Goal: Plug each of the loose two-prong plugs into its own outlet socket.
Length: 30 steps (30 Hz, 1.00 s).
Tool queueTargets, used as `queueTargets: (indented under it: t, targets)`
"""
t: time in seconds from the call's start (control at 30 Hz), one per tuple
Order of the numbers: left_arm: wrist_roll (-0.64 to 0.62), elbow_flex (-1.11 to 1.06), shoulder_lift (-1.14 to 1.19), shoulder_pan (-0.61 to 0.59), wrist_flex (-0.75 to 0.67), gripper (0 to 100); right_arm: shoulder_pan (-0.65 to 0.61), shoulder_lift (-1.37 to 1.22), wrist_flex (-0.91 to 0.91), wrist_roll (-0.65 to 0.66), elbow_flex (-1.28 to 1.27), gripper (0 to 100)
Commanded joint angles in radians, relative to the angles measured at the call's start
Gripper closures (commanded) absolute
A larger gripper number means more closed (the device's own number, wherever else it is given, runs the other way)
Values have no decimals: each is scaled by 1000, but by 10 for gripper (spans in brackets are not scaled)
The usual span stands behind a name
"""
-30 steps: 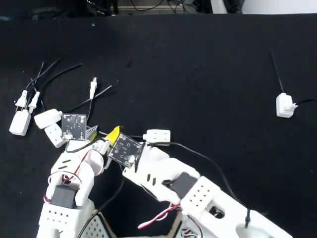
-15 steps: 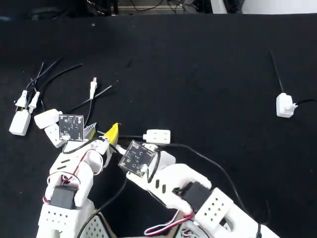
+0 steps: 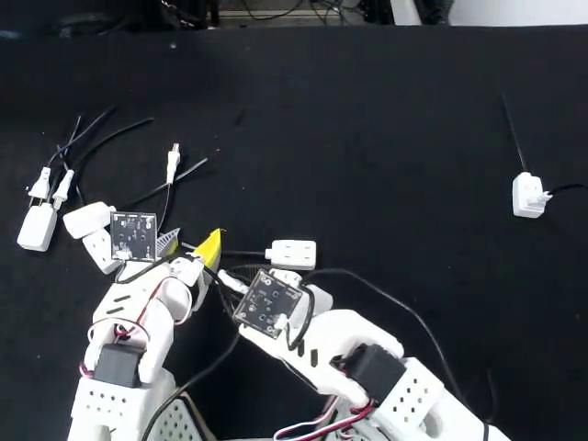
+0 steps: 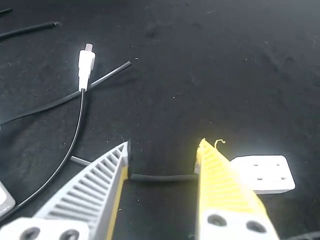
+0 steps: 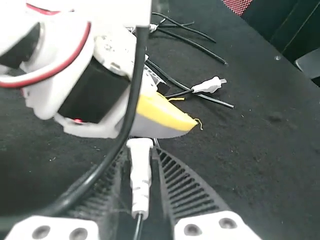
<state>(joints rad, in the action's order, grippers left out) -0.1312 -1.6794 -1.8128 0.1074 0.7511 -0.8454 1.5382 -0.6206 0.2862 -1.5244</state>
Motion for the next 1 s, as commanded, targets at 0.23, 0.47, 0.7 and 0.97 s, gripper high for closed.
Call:
queueTargets:
  t: [0.23,0.47,0.7,0.97]
  targets:
    - [5,8,8,-59,-3,784,132,-97,2,0,31,988]
    - [2,41,8,-200,5,784,284,-397,-43,0,134,988]
    - [2,12,8,-237,6,784,442,-737,-373,-54,584,988]
    - [3,-12,8,-232,6,784,453,-1176,-680,-336,1056,987]
